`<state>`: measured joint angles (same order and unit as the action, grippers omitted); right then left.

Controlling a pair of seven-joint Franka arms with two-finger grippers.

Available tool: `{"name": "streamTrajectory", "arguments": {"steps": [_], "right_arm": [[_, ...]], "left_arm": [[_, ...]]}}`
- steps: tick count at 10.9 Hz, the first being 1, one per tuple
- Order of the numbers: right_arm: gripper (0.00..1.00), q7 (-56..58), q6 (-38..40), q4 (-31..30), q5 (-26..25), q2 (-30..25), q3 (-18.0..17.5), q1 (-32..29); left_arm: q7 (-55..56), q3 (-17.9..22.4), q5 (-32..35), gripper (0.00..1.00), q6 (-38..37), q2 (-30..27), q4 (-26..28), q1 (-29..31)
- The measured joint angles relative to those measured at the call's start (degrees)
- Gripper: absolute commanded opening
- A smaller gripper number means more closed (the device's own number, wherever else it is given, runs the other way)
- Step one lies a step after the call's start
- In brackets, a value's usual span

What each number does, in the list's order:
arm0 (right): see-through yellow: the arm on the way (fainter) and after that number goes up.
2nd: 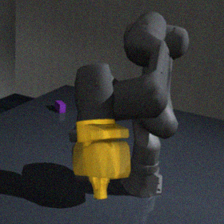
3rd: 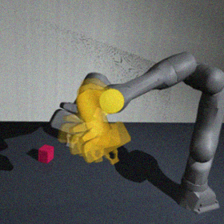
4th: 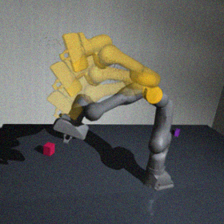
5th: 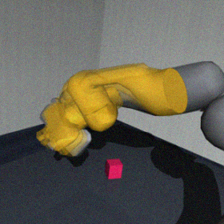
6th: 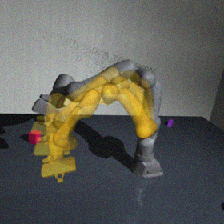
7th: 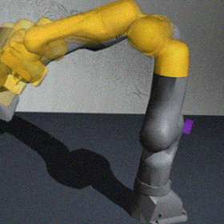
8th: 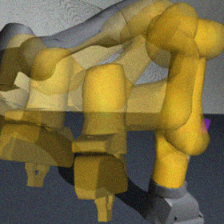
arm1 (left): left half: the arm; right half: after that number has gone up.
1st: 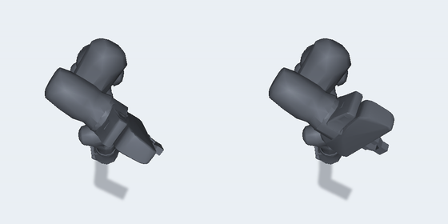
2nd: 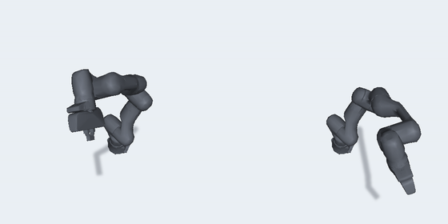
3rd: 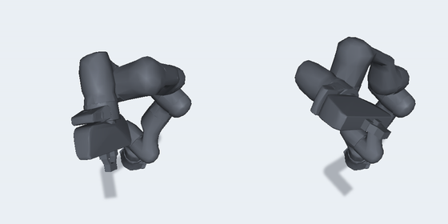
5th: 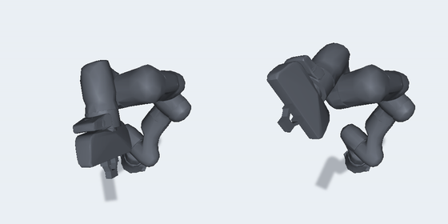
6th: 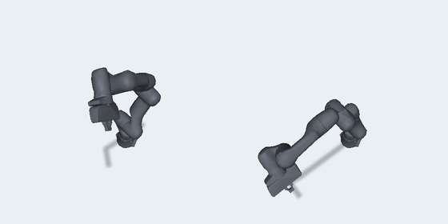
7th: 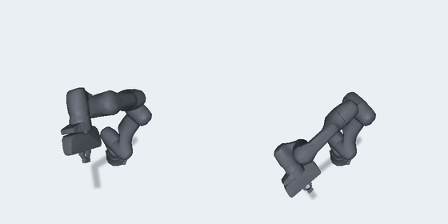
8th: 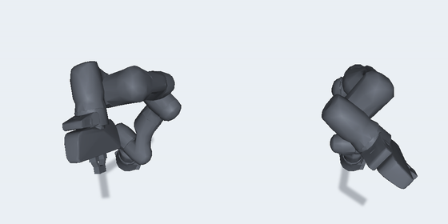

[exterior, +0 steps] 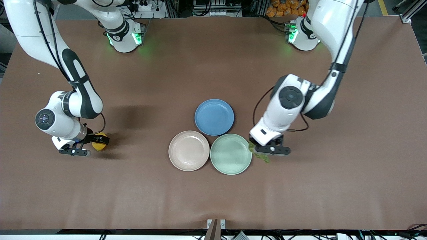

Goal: Place lemon and lettuce in plates
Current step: 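Lower the lettuce onto the pale green plate and open the left gripper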

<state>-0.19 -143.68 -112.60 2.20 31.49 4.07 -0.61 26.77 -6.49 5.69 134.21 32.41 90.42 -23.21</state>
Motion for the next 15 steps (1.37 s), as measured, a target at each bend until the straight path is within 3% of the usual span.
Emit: {"name": "streamTrajectory", "arguments": {"steps": [1,3,7,8,9,12,14,15], "right_arm": [[1.0,0.0,-0.3,0.0,0.0,0.4,0.0,0.0],[0.86,0.0,-0.5,-0.1,0.0,0.7,0.0,0.0],[0.83,0.0,-0.8,-0.5,0.0,1.0,-0.2,0.0],[0.79,0.0,-1.2,-0.5,0.0,1.1,-0.2,0.0],[0.76,0.0,-1.7,-0.5,0.0,1.3,-0.2,0.0],[0.64,0.0,-2.8,-0.5,0.1,2.0,-0.2,0.0],[0.44,0.0,-2.8,-0.5,0.1,2.1,-0.3,0.0],[0.41,-0.1,-2.9,-0.5,0.1,2.1,-0.3,0.0]], "left_arm": [[1.4,0.0,0.0,0.0,0.1,0.9,-1.2,-1.2],[3.6,0.1,0.0,0.0,2.3,3.8,-2.3,-2.4],[8.7,0.1,0.0,0.0,10.1,10.9,-3.5,-4.6],[9.8,0.1,0.0,0.31,10.1,11.9,-4.5,-4.7],[10.5,0.1,0.0,0.99,10.1,12.7,-5.2,-4.8],[10.9,0.2,0.0,1.0,10.1,14.1,-6.2,-5.4],[12.5,0.2,0.0,1.0,10.1,14.0,-7.1,-6.1],[12.7,0.2,0.0,1.0,10.1,13.8,-7.8,-6.2]]}}
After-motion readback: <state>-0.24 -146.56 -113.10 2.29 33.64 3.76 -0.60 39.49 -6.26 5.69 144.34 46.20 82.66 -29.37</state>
